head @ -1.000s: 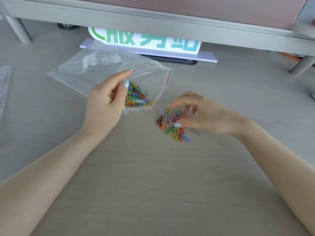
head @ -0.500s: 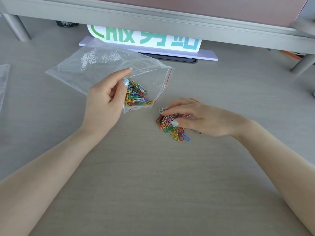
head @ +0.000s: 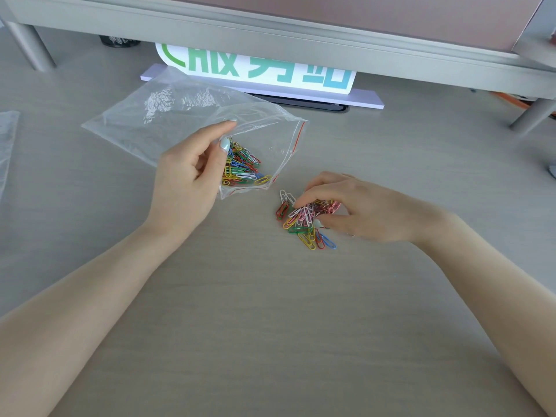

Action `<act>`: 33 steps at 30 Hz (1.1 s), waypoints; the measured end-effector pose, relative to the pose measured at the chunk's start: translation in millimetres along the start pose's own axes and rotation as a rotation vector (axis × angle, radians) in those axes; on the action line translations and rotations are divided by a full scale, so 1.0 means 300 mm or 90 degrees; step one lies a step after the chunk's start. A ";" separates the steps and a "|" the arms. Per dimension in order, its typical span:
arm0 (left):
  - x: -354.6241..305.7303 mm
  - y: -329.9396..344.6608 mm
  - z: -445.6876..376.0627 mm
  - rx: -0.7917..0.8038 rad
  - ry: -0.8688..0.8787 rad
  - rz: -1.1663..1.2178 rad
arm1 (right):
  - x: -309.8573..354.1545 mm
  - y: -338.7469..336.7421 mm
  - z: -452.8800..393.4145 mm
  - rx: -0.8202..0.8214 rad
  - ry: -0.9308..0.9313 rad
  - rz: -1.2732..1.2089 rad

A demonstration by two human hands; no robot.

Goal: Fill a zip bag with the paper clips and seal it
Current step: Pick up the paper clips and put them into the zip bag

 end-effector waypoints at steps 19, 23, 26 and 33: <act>0.008 -0.001 -0.005 -0.005 -0.010 -0.019 | -0.012 -0.007 -0.005 -0.051 0.010 0.006; 0.004 0.004 -0.012 -0.003 -0.003 -0.030 | -0.008 -0.028 0.007 -0.057 0.036 -0.035; 0.010 0.004 -0.014 -0.007 -0.003 -0.024 | 0.000 -0.036 0.013 -0.059 0.057 -0.034; 0.011 0.003 -0.010 -0.004 0.003 -0.012 | 0.012 0.024 0.013 0.027 0.051 0.024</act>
Point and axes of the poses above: each hand's wrist, its own z-axis away from the middle knuckle, its own y-axis out of the palm, x = y × z, the point moved 6 cm from there along -z, towards the middle knuckle, and after that the axes turned 7 degrees about z, right-handed, at the moved point
